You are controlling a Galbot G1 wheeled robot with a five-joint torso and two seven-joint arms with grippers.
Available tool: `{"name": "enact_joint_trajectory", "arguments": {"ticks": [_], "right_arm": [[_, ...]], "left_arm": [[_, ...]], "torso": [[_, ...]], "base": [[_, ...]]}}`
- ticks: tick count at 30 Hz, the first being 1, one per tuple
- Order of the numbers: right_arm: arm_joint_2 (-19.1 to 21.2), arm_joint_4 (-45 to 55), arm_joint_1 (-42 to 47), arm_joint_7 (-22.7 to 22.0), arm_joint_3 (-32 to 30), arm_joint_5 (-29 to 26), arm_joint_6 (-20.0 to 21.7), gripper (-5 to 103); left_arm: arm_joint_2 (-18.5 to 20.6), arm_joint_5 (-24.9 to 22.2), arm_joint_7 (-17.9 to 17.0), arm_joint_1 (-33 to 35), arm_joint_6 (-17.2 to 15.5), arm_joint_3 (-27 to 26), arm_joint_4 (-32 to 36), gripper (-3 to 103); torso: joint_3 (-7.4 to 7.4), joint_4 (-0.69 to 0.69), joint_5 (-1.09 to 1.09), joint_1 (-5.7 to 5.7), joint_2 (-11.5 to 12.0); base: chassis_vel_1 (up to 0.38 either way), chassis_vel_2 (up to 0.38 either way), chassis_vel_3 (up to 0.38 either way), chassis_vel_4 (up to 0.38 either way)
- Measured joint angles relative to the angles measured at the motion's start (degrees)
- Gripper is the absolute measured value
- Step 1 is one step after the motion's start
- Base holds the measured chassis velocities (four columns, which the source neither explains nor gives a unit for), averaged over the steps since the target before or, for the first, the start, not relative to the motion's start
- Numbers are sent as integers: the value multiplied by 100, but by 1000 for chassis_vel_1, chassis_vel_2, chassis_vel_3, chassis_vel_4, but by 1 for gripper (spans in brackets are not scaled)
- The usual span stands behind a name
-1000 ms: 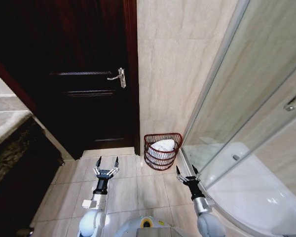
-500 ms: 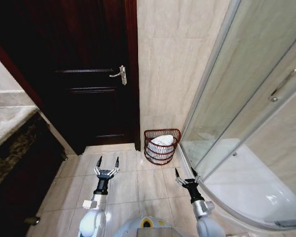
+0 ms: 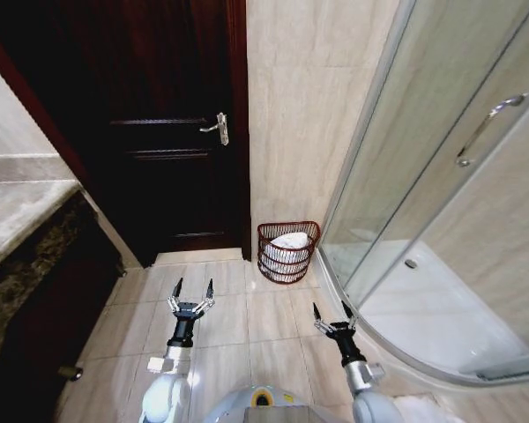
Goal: Discard the used towel into the hamper.
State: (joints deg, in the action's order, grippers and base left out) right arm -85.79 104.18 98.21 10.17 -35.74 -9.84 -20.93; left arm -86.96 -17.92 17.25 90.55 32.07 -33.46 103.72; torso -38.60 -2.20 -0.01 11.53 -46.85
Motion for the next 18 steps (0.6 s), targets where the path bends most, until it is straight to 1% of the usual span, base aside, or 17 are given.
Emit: {"name": "enact_joint_trajectory", "arguments": {"ticks": [18], "right_arm": [[-191, -114, 114, -6, 22, 34, -245, 100]], "left_arm": [[-3, 86, 6, 6, 56, 5, -78, 100]], "torso": [[0, 0, 2, 0, 0]], "base": [[118, -112, -120, 114]]}}
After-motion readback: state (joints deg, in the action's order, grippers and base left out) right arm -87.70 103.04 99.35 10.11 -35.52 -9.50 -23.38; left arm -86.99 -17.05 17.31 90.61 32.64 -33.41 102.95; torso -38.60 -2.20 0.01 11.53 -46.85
